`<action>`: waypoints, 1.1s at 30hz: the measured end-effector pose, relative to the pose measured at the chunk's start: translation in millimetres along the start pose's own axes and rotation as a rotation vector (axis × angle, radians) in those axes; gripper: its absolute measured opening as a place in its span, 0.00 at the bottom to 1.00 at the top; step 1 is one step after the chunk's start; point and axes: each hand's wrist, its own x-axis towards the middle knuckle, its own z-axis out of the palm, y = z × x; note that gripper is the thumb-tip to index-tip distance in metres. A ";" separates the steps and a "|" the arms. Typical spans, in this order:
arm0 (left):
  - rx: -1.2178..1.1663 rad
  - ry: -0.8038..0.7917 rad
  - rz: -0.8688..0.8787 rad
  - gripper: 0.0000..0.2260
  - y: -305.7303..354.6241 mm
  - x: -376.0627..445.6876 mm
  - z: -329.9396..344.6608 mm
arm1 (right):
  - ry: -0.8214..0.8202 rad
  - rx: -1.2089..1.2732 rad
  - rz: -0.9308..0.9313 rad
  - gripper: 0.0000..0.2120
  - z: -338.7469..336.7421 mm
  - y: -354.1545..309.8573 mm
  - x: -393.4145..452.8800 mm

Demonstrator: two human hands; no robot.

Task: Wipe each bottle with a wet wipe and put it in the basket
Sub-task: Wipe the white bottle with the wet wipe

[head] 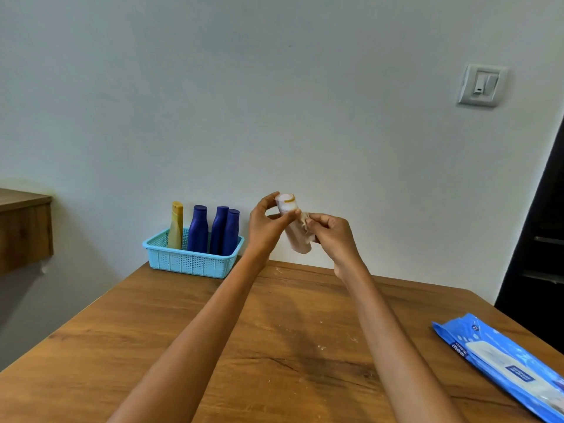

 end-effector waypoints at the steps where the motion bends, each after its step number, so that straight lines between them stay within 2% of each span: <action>1: -0.018 0.003 -0.009 0.24 -0.1 -0.2 -0.6 | 0.012 -0.008 -0.041 0.12 2.2 -0.7 -0.4; 6: -0.043 -0.087 -0.012 0.24 5.1 3.6 -4.5 | 0.096 0.044 -0.055 0.12 0.8 10.2 -1.1; 11: -0.026 -0.260 -0.055 0.24 5.1 0.2 -1.8 | 0.052 0.100 0.073 0.08 -7.1 22.0 -1.6; 14: 0.077 -0.349 -0.050 0.25 1.5 -3.2 2.3 | 0.104 0.204 0.038 0.08 -7.3 14.3 0.9; 17: 0.137 -0.322 -0.025 0.27 1.5 -5.4 6.1 | 0.134 0.223 0.000 0.07 -6.8 9.4 1.9; 22: 0.151 -0.227 -0.023 0.27 -3.3 -4.8 5.3 | 0.079 0.079 -0.001 0.08 -12.5 14.4 3.1; 25: 0.142 -0.193 -0.059 0.27 -6.1 -1.8 5.1 | 0.105 0.020 -0.081 0.07 -10.6 14.8 3.1; 27: 0.137 -0.173 -0.078 0.26 -6.8 0.2 5.9 | 0.129 0.064 -0.141 0.09 -6.8 13.4 1.7; 29: 0.145 -0.135 -0.082 0.26 -8.0 1.6 5.9 | 0.085 0.125 -0.170 0.13 -3.6 12.9 1.1; 33: 0.220 -0.110 -0.054 0.25 -7.3 1.3 5.0 | 0.024 0.190 -0.136 0.17 -0.3 13.2 0.2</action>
